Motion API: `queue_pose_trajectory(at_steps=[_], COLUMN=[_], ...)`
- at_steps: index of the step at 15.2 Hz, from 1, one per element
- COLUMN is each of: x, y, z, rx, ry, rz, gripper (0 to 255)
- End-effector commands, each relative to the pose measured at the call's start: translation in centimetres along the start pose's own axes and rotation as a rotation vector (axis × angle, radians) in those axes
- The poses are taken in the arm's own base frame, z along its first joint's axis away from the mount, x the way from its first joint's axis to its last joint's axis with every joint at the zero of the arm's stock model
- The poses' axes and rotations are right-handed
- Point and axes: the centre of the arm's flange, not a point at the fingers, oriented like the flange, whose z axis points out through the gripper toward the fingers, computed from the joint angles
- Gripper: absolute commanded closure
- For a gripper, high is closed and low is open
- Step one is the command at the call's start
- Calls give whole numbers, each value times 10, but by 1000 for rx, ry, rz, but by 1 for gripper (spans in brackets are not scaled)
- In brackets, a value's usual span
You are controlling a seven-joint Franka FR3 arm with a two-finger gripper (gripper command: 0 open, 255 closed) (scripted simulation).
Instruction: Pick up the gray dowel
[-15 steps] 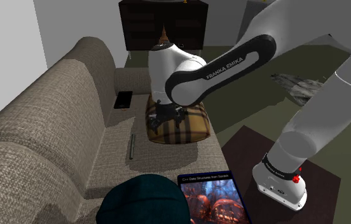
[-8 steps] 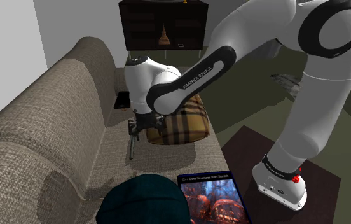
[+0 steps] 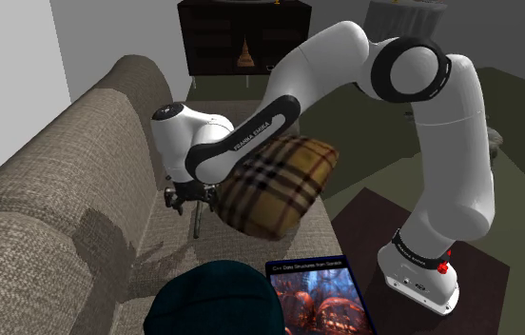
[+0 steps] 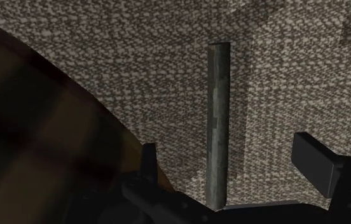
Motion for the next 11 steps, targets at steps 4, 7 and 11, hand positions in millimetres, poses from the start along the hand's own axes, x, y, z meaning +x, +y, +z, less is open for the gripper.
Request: queue_pose_trajectory(at_steps=[4, 7, 11], x=[1, 1, 1], y=[-5, -5, -5], z=[28, 42, 42], rx=[-3, -3, -3], ry=[2, 2, 2], rz=[9, 9, 9], gripper=[0, 0, 255])
